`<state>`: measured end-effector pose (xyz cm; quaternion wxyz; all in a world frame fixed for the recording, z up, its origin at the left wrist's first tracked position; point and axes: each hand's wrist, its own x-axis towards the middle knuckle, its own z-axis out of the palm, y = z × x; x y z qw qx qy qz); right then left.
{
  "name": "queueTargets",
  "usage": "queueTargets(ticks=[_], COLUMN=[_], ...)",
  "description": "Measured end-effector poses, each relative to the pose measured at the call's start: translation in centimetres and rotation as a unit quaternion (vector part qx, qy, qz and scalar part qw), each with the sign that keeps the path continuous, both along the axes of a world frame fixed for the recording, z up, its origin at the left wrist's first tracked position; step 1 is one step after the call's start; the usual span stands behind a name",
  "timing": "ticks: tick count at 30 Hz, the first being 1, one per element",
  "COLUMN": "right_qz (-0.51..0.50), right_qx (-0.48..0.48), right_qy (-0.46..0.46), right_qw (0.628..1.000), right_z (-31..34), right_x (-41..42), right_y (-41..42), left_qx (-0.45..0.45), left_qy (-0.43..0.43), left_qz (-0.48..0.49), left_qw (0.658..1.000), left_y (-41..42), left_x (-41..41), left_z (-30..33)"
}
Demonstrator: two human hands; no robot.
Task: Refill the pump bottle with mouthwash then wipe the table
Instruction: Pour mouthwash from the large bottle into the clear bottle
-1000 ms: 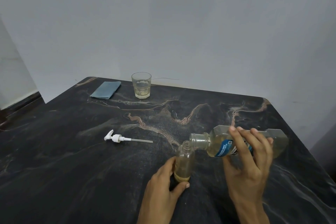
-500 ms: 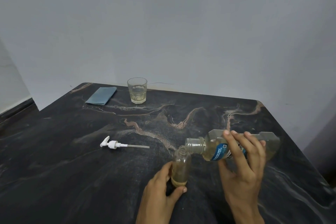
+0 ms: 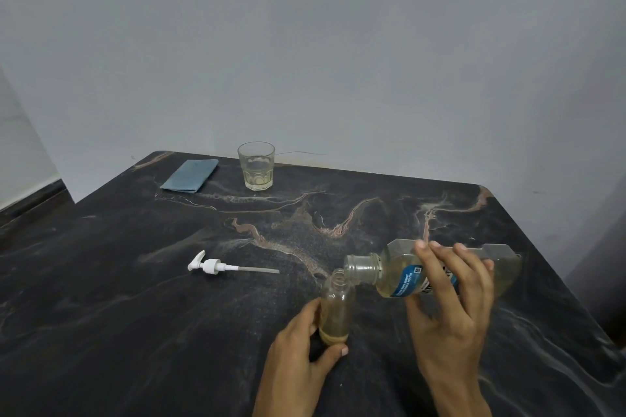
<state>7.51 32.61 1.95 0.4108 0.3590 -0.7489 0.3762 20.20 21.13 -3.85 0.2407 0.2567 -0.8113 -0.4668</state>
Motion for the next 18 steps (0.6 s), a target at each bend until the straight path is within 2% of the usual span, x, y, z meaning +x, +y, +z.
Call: queueTargets(ticks=[18], right_qz=[0.001], right_qx=[-0.008], right_qy=[0.004], right_qw=[1.000], right_z=[-0.20], right_x=[-0.12], right_y=[-0.08], left_qx=[-0.002], left_qy=[0.001], left_qz=[0.000], left_qw=[1.000], left_y=[0.03], left_x=[-0.03], left_z=[0.14])
